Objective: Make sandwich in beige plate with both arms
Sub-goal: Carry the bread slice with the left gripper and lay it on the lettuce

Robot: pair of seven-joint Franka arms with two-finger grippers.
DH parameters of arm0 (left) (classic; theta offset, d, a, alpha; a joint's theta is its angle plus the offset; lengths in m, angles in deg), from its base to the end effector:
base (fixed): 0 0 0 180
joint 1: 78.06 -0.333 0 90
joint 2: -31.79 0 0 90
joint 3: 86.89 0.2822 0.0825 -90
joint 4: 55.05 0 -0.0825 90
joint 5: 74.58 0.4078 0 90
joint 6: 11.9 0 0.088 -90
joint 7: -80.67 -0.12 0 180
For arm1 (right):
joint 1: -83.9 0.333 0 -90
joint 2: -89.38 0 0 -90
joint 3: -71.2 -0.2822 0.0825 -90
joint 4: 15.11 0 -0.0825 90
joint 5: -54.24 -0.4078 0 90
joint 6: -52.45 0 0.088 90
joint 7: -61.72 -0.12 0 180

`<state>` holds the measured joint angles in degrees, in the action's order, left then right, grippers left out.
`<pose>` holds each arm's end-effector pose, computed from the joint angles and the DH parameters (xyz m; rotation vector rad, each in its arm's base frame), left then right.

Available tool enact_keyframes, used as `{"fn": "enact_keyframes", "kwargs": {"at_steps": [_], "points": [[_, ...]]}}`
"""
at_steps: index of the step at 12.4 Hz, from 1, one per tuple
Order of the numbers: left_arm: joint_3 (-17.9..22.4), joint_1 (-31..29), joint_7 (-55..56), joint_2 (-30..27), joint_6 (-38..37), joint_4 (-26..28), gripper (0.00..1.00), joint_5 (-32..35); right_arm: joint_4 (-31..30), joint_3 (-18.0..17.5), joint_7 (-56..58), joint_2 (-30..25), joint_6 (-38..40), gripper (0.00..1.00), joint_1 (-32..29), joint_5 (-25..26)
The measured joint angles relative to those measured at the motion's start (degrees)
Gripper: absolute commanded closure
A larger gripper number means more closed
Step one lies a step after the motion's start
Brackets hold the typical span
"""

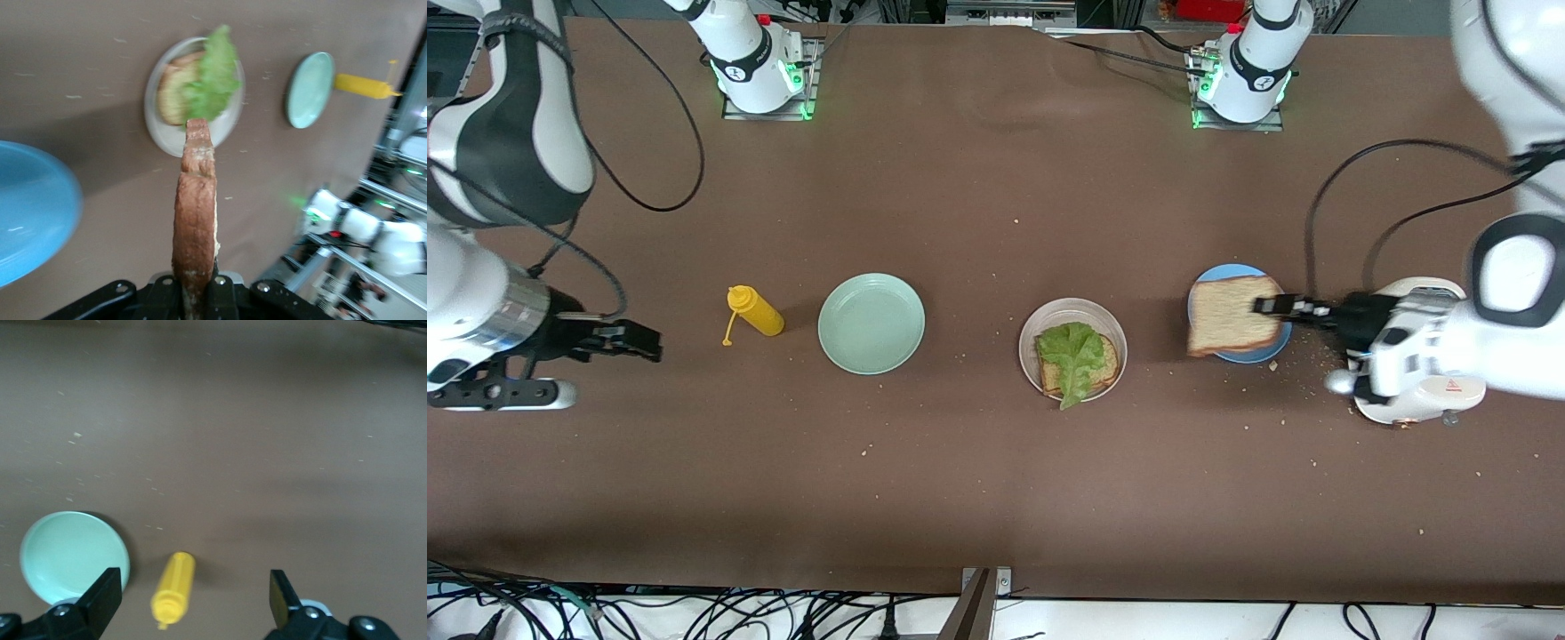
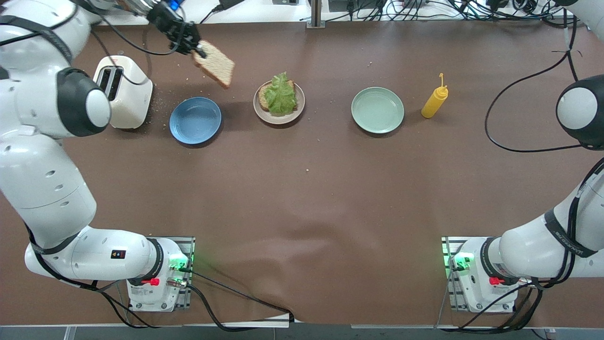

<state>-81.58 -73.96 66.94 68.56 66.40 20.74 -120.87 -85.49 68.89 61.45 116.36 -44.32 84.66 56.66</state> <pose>0.6648 -0.0952 0.3153 2.2512 -0.1550 -0.5637 0.7028 0.0278 0.4560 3.1167 0.0776 -0.0145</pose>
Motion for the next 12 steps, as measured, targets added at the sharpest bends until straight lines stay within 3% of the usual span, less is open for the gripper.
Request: {"fn": "enact_keyframes", "kwargs": {"at_steps": [2,6,12], "points": [[-0.08,2.46,-0.64,5.26,1.42,-0.25,1.0,-8.47,-4.0,2.13,2.63,-1.83,-1.51,0.01,-0.04,0.0],[-0.17,6.47,-4.47,9.86,5.51,-0.53,1.0,-17.98,-10.57,1.43,2.72,-7.28,-4.44,0.01,0.39,0.0],[-0.13,7.02,-18.57,15.05,5.95,-0.56,1.0,-19.27,-13.13,1.06,2.68,-10.53,-8.76,0.01,0.38,0.03]]}}
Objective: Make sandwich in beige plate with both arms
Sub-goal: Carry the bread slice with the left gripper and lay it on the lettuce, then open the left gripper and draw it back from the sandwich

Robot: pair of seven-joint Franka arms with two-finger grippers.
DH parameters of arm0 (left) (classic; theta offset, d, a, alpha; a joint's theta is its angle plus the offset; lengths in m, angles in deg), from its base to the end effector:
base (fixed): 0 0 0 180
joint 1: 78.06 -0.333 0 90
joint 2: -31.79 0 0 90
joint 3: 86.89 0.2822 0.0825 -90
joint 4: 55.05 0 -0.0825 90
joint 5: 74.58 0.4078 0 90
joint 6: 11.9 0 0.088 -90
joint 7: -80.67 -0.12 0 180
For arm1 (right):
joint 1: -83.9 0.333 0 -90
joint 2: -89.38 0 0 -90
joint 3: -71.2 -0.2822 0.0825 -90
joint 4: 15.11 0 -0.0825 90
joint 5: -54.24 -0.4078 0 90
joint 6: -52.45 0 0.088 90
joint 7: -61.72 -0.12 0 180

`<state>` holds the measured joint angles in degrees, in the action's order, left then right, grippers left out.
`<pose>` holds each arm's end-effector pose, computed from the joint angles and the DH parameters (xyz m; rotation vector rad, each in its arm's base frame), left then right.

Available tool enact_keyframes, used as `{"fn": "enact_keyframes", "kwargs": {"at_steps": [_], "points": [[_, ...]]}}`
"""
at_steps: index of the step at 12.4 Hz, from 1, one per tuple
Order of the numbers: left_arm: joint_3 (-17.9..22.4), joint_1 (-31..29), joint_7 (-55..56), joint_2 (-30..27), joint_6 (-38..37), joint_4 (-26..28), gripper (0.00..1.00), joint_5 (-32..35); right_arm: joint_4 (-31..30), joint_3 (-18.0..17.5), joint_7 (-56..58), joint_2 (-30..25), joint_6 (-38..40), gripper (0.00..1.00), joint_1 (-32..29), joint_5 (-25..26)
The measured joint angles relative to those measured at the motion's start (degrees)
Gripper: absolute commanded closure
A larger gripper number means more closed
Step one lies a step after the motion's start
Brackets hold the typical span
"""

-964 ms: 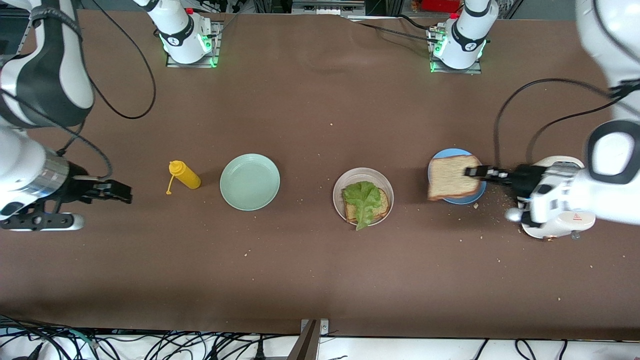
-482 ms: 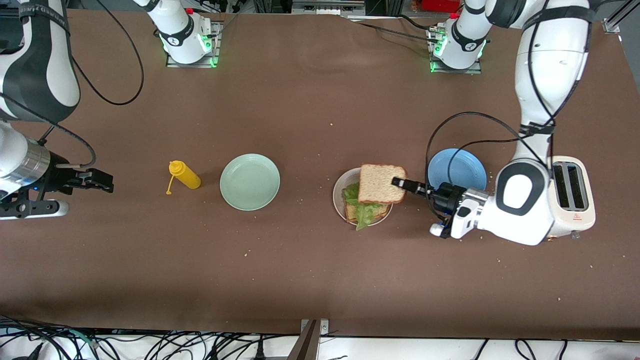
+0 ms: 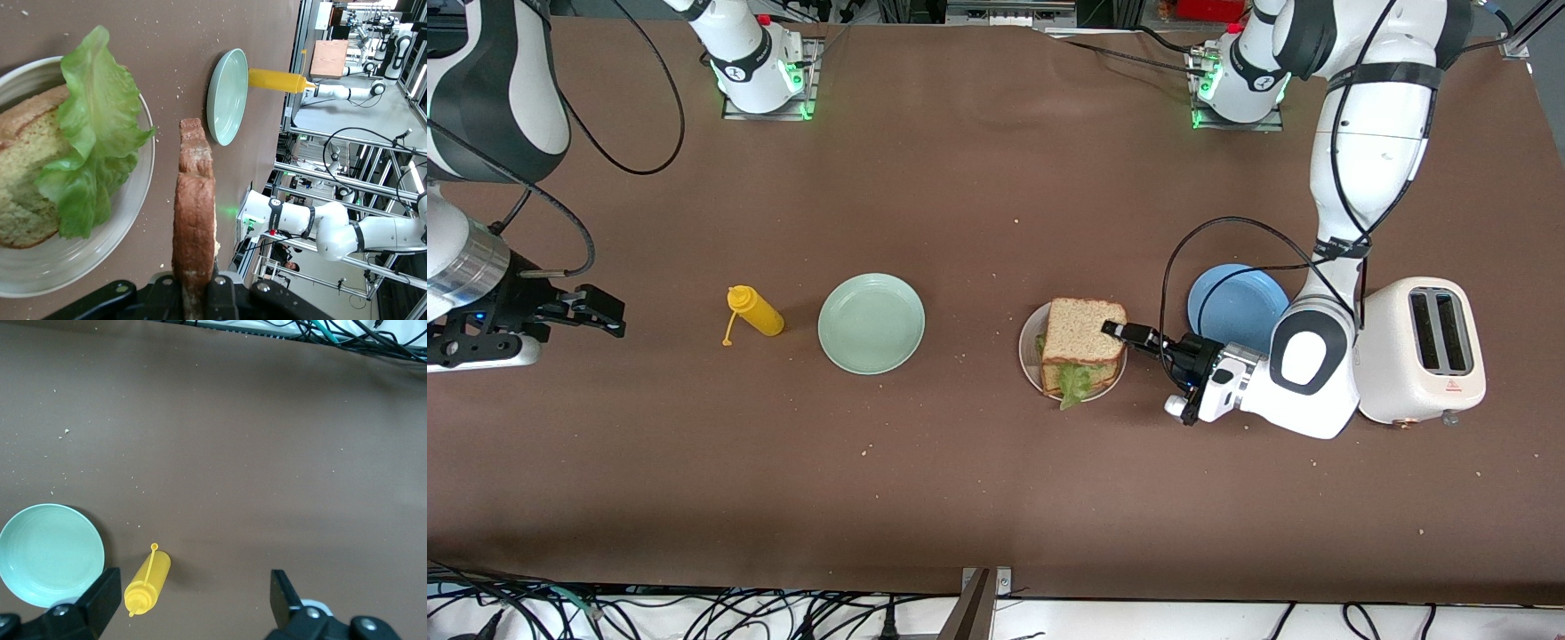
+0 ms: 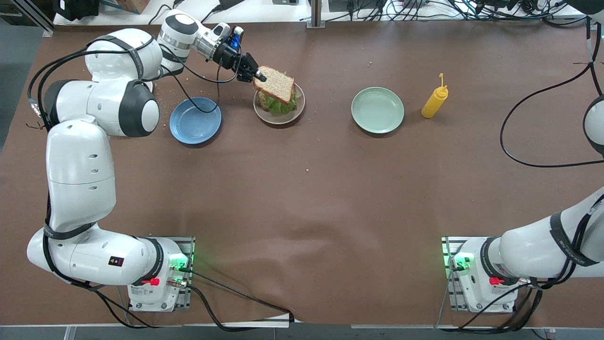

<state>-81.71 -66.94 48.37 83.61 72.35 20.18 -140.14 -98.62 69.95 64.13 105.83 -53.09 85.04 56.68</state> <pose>0.6557 -0.1974 0.1683 1.9114 -0.3050 -0.4497 0.6739 0.0227 0.4802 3.0992 0.1426 0.1513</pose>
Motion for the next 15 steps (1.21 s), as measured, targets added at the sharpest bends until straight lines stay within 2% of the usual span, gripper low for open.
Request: {"fn": "enact_keyframes", "kwargs": {"at_steps": [6,7,8,9,10,13,15], "points": [[-0.02,3.2,-1.01,0.15,6.36,0.0,1.0,0.0,-0.75,0.23,0.0,-0.03,-3.35,0.01,-0.36,0.0],[-0.01,3.26,-1.01,0.27,6.67,0.01,0.91,0.0,-0.94,0.37,0.0,0.25,-3.74,0.01,-0.39,0.0],[0.12,3.24,-1.01,0.44,6.69,0.1,0.72,0.0,-1.03,0.44,-0.01,0.4,-3.83,0.01,-0.41,0.0],[0.25,3.18,-0.98,0.6,6.7,0.33,0.14,0.0,-1.04,0.58,-0.01,0.3,-3.61,0.01,-0.42,0.0],[0.42,3.15,-0.9,0.66,6.7,0.79,0.01,0.0,-1.0,0.96,-0.03,-0.03,-2.46,0.01,-0.43,0.0],[1.22,2.99,0.86,0.71,6.74,1.97,0.01,0.64,0.5,1.86,-0.68,-1.91,4.82,0.01,-0.57,0.0],[1.84,2.67,1.99,0.55,6.8,1.8,0.0,4.18,0.63,2.11,-1.03,-3.39,7.01,0.0,-0.57,0.0]]}}
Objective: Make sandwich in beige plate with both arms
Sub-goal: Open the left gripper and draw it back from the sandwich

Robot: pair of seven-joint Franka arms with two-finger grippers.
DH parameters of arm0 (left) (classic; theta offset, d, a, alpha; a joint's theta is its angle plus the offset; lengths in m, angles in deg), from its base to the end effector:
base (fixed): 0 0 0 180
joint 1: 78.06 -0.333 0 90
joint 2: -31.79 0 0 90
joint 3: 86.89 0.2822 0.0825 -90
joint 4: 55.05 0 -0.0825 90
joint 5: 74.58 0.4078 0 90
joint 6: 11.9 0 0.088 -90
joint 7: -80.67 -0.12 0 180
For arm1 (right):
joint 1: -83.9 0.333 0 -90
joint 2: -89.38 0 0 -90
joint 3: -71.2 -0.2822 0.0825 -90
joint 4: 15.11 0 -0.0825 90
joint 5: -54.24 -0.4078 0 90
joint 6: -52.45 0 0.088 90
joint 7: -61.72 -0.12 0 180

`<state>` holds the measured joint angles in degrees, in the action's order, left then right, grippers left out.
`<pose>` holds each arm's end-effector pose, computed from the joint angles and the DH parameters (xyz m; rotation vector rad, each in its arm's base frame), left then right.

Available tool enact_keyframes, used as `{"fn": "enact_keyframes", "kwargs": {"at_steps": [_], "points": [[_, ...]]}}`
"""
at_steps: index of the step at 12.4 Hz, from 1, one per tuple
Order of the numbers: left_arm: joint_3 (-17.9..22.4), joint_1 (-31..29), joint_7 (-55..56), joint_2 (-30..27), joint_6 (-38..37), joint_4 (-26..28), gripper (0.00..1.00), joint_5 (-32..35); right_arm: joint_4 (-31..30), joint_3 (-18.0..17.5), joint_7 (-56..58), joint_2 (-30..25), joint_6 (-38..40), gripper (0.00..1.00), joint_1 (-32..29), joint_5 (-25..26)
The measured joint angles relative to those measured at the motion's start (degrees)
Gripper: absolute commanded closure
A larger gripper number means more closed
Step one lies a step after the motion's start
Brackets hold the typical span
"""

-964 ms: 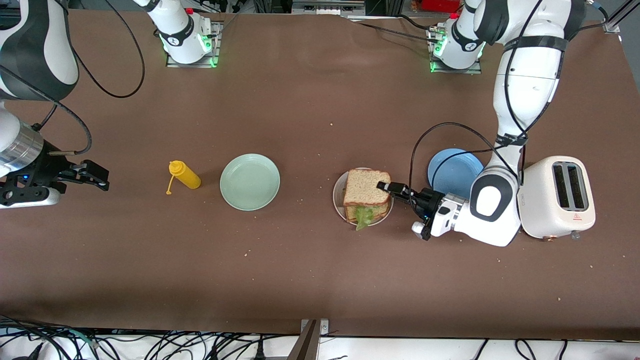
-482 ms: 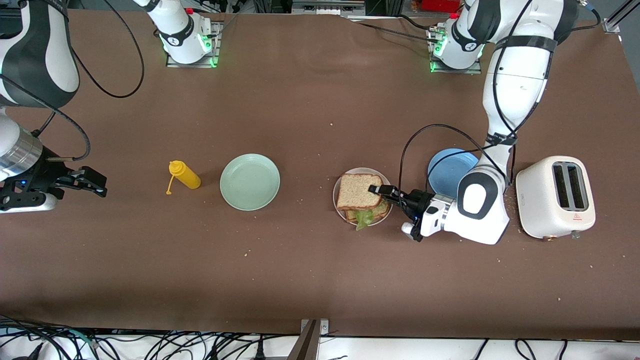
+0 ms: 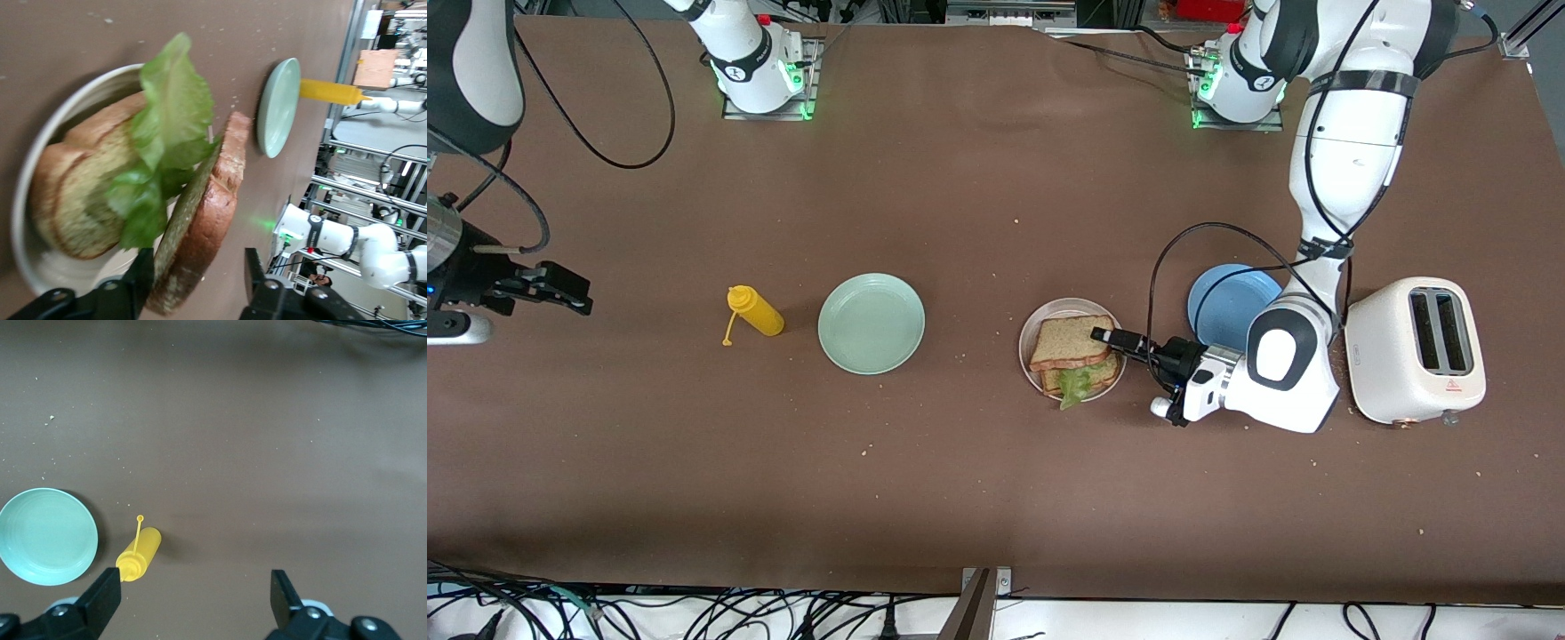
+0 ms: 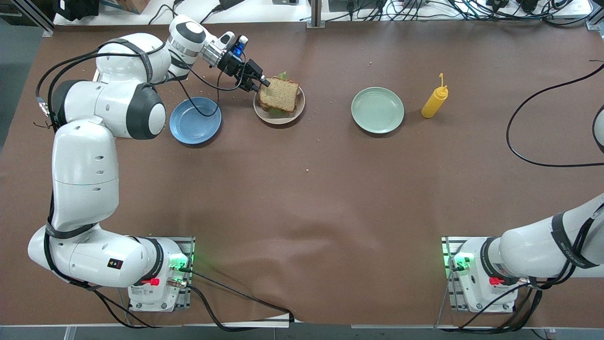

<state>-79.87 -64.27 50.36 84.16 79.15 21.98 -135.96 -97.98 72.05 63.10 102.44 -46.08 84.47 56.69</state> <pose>0.6524 -0.1956 0.1371 2.0713 -0.2598 -0.4591 0.6516 -0.0068 0.5134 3.0942 0.0387 0.0692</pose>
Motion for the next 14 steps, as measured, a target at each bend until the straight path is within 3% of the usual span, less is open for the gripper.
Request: {"fn": "enact_keyframes", "kwargs": {"at_steps": [4,9,14], "points": [[3.53,-0.54,4.31,-1.65,0.01,-0.88,0.0,4.15,-0.01,2.23,-0.35,-0.4,0.46,0.0,-0.13,-0.01],[5.89,-1.75,14.88,-13.79,-2.2,-2.5,0.0,29.48,0.03,4.07,-0.38,-0.41,0.46,0.0,-0.21,-0.02],[6.35,-6.1,15.94,-18.79,-10.35,-2.42,0.0,47.57,0.02,3.98,-0.38,-0.28,0.29,0.0,-0.13,-0.01]]}}
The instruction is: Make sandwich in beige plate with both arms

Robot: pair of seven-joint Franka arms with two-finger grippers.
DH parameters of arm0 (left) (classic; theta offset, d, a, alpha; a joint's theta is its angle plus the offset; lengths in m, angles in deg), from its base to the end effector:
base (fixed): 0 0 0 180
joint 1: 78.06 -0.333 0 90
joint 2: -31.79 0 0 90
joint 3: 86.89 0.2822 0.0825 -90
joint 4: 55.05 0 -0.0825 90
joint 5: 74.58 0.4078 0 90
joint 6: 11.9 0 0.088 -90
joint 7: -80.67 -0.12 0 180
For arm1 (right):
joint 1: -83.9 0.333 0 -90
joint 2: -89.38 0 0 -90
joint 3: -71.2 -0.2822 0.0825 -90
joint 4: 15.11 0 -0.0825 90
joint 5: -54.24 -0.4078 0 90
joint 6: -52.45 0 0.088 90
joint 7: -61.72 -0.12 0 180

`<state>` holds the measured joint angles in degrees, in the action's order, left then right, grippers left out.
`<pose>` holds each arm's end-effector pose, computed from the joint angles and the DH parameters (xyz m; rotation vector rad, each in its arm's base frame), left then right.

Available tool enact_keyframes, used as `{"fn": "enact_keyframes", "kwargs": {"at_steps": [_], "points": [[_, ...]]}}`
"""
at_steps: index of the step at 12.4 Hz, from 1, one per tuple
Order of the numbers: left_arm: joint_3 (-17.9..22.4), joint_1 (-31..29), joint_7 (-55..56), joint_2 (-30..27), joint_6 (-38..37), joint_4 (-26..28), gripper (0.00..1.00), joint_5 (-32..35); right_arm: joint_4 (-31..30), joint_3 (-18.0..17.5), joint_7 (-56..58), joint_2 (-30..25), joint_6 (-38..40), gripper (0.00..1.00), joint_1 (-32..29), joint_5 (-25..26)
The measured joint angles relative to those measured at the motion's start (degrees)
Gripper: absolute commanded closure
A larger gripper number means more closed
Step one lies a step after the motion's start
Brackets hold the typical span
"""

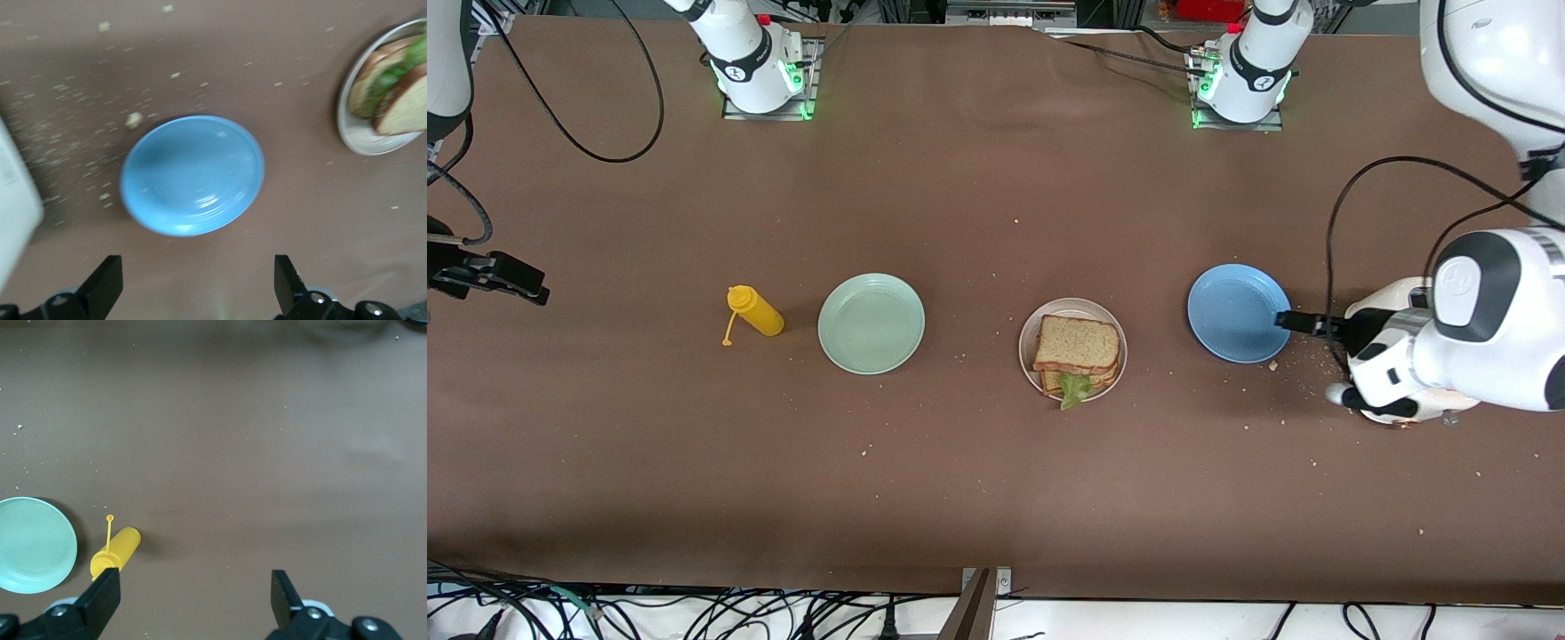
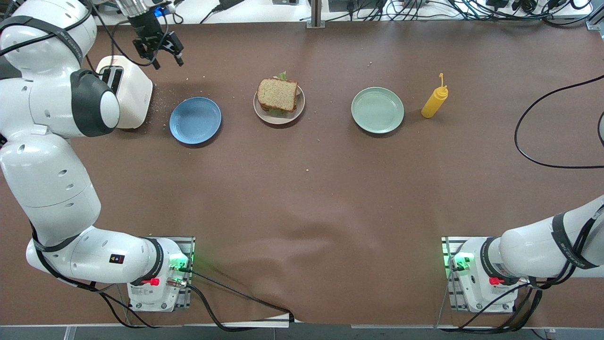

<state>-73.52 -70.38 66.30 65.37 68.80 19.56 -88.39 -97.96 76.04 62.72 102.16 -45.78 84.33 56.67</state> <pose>0.6626 0.0086 0.3344 2.8777 -0.2039 -0.6443 0.6481 -0.0497 0.5168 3.0770 -0.0799 0.0666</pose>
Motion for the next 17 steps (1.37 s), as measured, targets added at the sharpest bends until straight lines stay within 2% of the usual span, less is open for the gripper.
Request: {"fn": "enact_keyframes", "kwargs": {"at_steps": [2,6,9,14,17], "points": [[-0.04,0.04,0.27,-3.49,-2.79,-0.08,0.0,4.21,0.0,-0.02,0.0,0.14,-0.4,0.0,0.01,0.0],[-0.15,0.21,2.08,-9.38,-7.85,-0.03,0.0,5.7,-0.06,-0.04,-0.02,0.41,-1.29,0.0,0.02,-0.01],[-1.24,0.19,4.28,-13.29,-9.02,0.65,0.0,10.34,-0.06,-0.04,-0.11,0.41,-1.43,0.01,0.02,-0.04],[-3.5,0.09,5.45,-26.72,-6.74,9.85,0.0,14.85,-0.18,-0.06,-3.95,0.41,-1.25,0.01,0.03,-2.76],[-6.7,-0.05,12.8,-31.83,-4.43,13.85,0.0,15.18,-0.41,-0.36,-6.28,0.49,-0.54,0.01,0.74,-3.02]]}}
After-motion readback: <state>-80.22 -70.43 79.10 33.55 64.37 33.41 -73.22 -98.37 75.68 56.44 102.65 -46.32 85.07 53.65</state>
